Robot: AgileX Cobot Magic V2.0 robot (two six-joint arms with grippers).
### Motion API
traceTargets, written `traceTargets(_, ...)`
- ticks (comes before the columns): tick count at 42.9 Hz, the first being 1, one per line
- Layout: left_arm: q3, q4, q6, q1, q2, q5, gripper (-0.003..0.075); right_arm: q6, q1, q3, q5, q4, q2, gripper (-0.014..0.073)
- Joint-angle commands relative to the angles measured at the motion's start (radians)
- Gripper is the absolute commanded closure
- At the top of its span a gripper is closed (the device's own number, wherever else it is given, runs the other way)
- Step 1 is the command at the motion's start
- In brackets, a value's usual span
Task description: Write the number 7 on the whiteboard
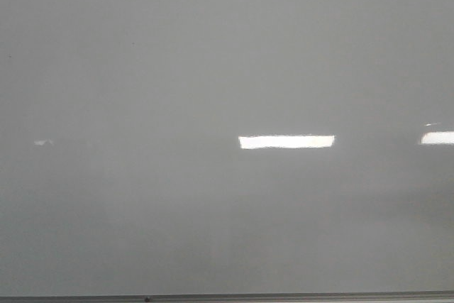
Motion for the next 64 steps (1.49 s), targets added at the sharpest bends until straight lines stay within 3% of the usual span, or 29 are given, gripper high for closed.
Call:
traceTargets(1,0.003,-0.008,-0.009,0.001,-0.015,-0.092,0.0741,-0.007,0.001,-0.005,-0.077,0.0,-0.009,0.066)
traceTargets(64,0.003,-0.011,-0.009,0.001,-0.015,-0.119,0.0741,-0.007,0.002,-0.006,-0.117,0.001,-0.009,0.066)
